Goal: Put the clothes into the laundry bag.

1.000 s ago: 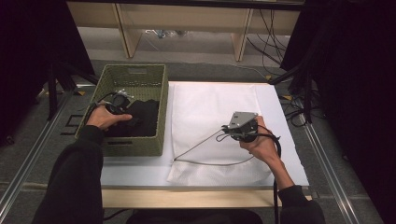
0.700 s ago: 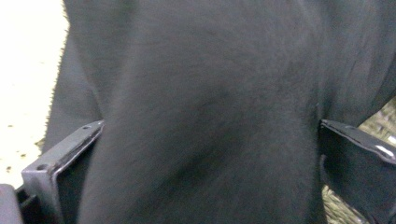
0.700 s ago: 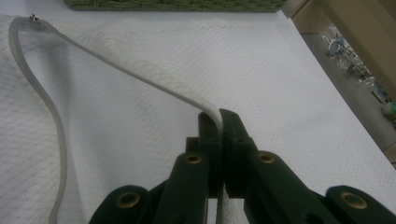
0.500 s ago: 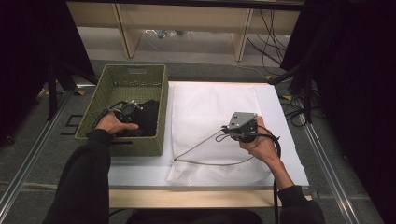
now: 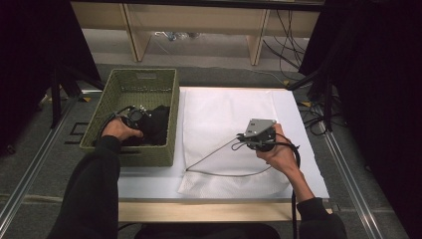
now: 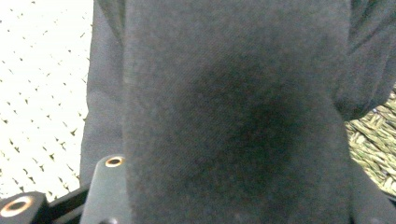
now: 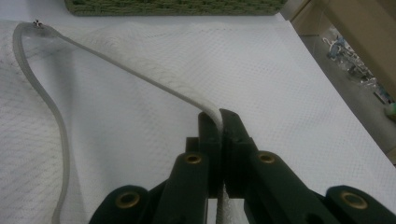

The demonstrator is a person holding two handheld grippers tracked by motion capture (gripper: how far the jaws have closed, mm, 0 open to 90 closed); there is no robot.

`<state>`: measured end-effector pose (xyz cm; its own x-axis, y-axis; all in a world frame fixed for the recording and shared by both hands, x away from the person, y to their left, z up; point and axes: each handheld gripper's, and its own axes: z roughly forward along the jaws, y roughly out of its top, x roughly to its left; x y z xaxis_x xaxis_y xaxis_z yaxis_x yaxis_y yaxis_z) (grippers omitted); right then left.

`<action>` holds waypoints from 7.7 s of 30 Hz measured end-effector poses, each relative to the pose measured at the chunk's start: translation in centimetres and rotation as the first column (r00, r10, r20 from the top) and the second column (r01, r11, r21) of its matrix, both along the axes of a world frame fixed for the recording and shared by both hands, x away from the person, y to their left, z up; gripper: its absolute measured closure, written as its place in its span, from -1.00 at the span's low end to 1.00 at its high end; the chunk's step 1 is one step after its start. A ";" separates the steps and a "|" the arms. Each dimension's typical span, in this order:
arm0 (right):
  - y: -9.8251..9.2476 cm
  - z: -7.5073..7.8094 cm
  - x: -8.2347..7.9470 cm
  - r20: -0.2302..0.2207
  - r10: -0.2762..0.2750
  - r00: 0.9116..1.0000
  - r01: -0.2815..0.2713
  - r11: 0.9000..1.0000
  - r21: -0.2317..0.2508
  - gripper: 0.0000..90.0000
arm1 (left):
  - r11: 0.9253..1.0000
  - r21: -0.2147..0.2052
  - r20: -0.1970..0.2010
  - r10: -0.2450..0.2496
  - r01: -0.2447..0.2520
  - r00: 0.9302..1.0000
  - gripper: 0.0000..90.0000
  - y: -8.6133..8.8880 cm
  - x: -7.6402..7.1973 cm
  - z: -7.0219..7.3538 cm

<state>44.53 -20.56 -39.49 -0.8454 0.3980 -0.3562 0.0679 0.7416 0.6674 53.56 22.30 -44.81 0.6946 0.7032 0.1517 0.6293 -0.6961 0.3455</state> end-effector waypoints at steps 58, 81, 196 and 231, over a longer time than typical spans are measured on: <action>0.3 -0.2 0.0 -0.013 0.010 1.000 -0.010 1.000 -0.001 0.97 | 0.961 -0.267 0.091 0.104 -0.076 0.990 0.23 1.2 -2.4 11.3; 0.1 0.6 0.2 0.002 -0.004 1.000 0.004 0.999 0.037 1.00 | 0.899 -0.373 0.093 -0.211 0.231 0.973 0.22 -4.2 -15.0 16.2; -1.1 1.9 0.0 0.007 -0.005 1.000 0.004 0.996 0.084 1.00 | 0.919 -0.264 0.017 -0.298 0.292 0.954 -0.96 -25.4 -17.5 -1.7; -1.1 1.8 0.0 0.003 -0.007 1.000 0.007 0.997 0.076 1.00 | 0.861 -0.388 -0.044 -0.374 0.330 0.926 0.05 -25.3 -16.9 -1.6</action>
<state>44.55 -21.63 -37.68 -0.8413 0.4300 -0.3277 0.0705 0.6883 0.7220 36.65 -2.99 -46.46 0.9029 0.3975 -0.1638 0.4167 -0.7154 0.5608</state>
